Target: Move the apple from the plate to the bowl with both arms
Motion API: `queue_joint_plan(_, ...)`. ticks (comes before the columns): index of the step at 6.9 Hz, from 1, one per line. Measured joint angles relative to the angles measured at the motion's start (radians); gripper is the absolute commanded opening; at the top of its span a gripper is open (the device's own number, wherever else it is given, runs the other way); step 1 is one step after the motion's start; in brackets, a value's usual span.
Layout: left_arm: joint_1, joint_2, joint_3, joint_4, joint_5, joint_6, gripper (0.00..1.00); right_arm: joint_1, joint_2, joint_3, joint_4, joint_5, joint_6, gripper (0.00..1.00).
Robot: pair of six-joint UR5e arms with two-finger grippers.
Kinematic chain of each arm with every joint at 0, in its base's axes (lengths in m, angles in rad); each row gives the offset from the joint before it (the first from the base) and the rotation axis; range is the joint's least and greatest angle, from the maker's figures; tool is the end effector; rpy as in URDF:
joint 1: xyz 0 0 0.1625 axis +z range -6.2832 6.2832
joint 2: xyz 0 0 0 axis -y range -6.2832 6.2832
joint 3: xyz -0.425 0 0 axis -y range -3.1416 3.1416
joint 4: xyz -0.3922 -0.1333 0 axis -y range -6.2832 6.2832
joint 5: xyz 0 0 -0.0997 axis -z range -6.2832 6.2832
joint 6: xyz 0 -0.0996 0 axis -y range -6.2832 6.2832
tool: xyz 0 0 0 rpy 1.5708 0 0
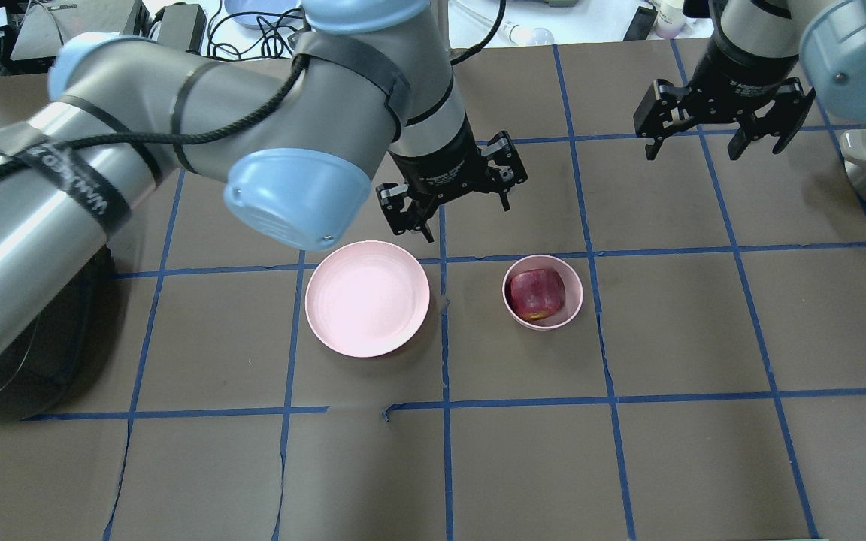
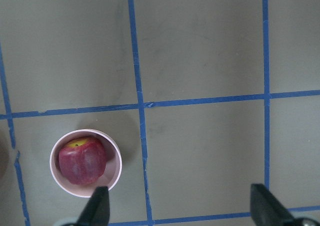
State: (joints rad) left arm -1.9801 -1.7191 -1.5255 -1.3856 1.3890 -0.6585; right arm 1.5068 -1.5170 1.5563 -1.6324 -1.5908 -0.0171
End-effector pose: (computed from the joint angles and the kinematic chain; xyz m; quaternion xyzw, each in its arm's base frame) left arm -0.3618 -0.4538 0.4531 0.1200 -0.9878 -0.0109 0.0989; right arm 0.0980 -0.5240 0.4741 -0.0236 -0.9996 0.0107 0.0104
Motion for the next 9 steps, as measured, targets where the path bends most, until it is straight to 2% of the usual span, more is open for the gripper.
queue_joint_plan(2,0.017,0.082,0.005,-0.113,0.045,0.114,1.00,0.032,-0.043,-0.036,0.093,0.007,0.001,1.00)
queue_joint_plan(4,0.131,0.129,0.004,-0.172,0.129,0.351,1.00,0.034,-0.054,-0.059,0.156,0.005,-0.001,1.00)
queue_joint_plan(7,0.296,0.166,-0.004,-0.189,0.198,0.652,1.00,0.036,-0.056,-0.066,0.168,0.012,-0.001,1.00)
queue_joint_plan(9,0.328,0.174,-0.016,-0.187,0.201,0.712,1.00,0.036,-0.057,-0.067,0.168,0.011,0.000,1.00)
